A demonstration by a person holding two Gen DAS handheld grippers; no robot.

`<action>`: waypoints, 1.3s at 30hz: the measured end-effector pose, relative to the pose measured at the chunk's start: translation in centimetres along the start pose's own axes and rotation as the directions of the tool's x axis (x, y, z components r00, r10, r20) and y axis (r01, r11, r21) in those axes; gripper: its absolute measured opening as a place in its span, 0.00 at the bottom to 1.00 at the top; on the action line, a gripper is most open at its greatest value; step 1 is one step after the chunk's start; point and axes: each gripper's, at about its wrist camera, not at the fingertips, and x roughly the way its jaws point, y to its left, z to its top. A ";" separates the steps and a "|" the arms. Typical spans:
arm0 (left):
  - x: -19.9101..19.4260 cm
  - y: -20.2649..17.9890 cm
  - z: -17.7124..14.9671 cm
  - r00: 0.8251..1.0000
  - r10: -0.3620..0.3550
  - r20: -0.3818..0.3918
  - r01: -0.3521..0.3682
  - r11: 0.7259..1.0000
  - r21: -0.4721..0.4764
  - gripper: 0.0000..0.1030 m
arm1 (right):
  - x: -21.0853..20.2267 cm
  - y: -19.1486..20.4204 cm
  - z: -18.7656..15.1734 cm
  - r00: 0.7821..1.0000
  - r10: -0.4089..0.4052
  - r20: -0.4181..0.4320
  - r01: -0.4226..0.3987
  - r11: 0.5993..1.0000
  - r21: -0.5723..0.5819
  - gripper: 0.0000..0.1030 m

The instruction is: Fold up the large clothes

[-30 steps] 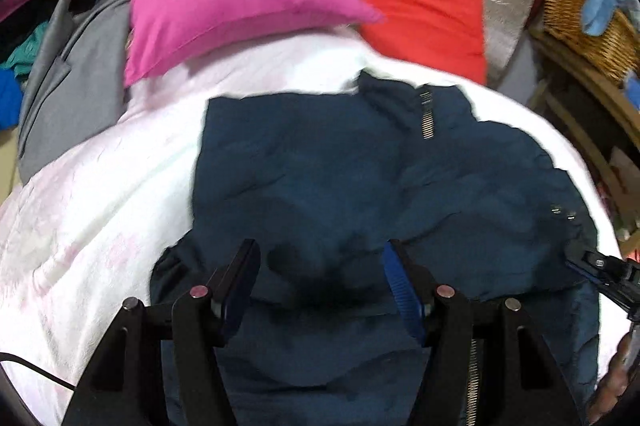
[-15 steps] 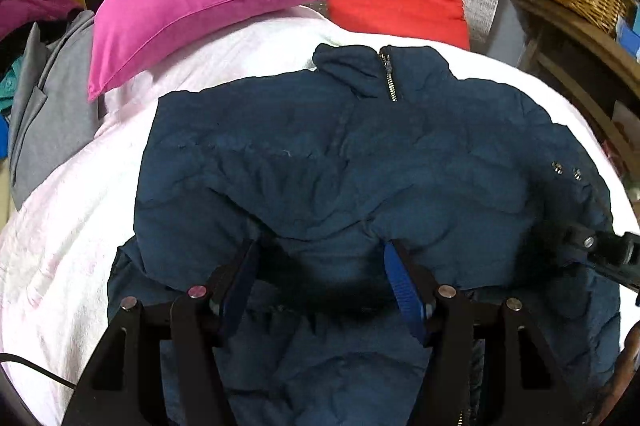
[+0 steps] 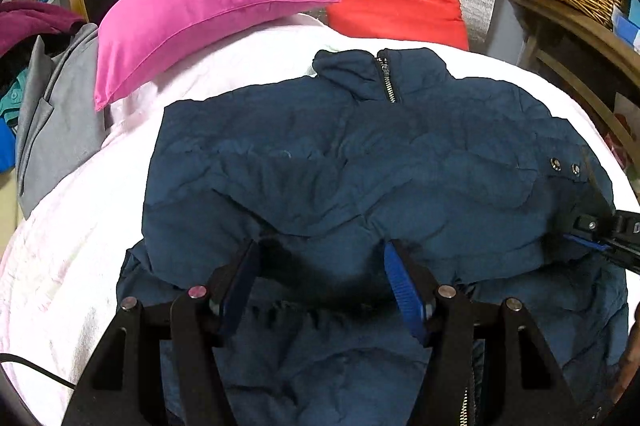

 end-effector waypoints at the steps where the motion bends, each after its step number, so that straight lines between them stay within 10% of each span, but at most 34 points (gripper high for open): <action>1: 0.0 0.0 0.0 1.000 0.000 -0.001 0.000 1.000 0.000 0.64 | -0.2 0.2 0.0 1.000 0.002 0.005 -0.002 1.000 -0.002 0.25; 26: 0.3 0.0 0.0 1.000 0.003 -0.009 -0.003 1.000 -0.002 0.64 | -4.0 -0.3 0.8 0.992 -0.042 0.115 0.041 0.999 0.016 0.25; 39: 0.2 0.1 0.0 1.000 0.006 -0.022 -0.006 1.000 -0.007 0.64 | -1.8 -2.1 0.7 0.999 -0.039 0.009 0.038 0.998 0.042 0.25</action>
